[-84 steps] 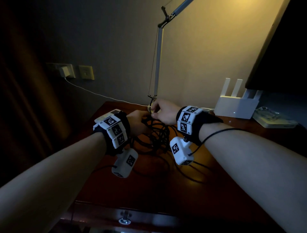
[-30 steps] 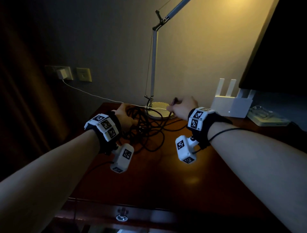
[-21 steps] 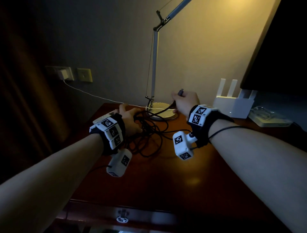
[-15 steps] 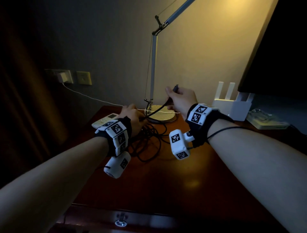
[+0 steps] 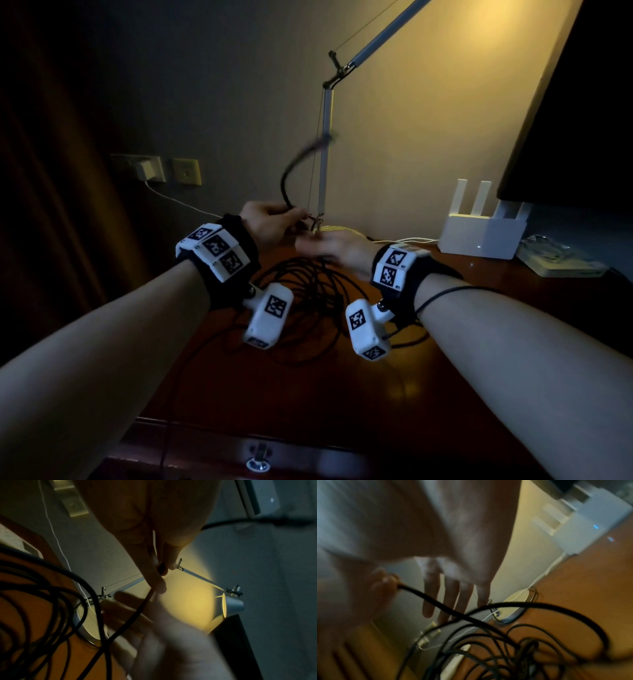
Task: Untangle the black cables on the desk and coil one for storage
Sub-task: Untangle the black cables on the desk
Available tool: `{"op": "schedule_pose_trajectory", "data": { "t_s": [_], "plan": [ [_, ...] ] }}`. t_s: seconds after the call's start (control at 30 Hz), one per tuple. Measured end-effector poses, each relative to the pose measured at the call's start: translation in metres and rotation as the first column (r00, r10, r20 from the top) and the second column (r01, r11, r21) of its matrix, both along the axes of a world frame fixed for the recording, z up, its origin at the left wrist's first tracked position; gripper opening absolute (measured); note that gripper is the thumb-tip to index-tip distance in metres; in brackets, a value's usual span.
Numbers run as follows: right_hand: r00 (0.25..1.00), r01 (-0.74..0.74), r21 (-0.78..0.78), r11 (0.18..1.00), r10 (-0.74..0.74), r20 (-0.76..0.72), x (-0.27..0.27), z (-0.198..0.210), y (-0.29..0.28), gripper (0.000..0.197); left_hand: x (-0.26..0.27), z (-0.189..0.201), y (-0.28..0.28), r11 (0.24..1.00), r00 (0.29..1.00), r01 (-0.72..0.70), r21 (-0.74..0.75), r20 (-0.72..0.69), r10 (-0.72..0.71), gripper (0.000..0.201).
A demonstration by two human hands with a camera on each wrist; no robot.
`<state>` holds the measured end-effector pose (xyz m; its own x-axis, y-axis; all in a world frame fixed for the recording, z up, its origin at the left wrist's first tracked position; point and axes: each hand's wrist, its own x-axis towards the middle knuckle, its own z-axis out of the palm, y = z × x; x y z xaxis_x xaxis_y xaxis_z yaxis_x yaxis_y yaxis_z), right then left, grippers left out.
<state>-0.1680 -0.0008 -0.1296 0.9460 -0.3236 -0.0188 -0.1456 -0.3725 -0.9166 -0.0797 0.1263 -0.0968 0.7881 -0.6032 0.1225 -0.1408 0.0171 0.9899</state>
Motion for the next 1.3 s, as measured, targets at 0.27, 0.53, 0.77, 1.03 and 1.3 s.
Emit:
{"op": "schedule_pose_trajectory", "data": {
  "t_s": [0.27, 0.53, 0.77, 1.03, 1.3],
  "plan": [
    [0.996, 0.048, -0.412, 0.91, -0.077, -0.054, 0.0, -0.001, -0.004, 0.028, 0.021, -0.006, -0.003, 0.985, 0.922, -0.084, -0.149, -0.387, 0.02, 0.022],
    [0.952, 0.306, -0.215, 0.927, -0.298, 0.07, 0.011, 0.001, -0.016, 0.026, 0.011, 0.003, -0.014, 0.946, 0.871, -0.11, -0.306, -0.489, -0.057, 0.044],
    [0.969, 0.244, -0.207, 0.947, -0.23, 0.089, 0.006, 0.006, -0.012, 0.023, -0.009, -0.004, -0.011, 0.979, 0.982, 0.133, 0.152, -0.154, -0.11, 0.013],
    [0.993, 0.089, -0.441, 0.893, -0.114, -0.031, 0.013, 0.004, 0.0, 0.013, -0.004, -0.006, -0.011, 0.995, 0.995, -0.046, 0.089, -0.085, 0.054, 0.021],
    [0.932, -0.09, -0.641, 0.763, -0.162, -0.323, 0.005, -0.008, -0.006, 0.026, 0.034, 0.015, -0.004, 0.934, 0.926, -0.233, -0.271, -0.355, 0.128, 0.025]
  ]
}}
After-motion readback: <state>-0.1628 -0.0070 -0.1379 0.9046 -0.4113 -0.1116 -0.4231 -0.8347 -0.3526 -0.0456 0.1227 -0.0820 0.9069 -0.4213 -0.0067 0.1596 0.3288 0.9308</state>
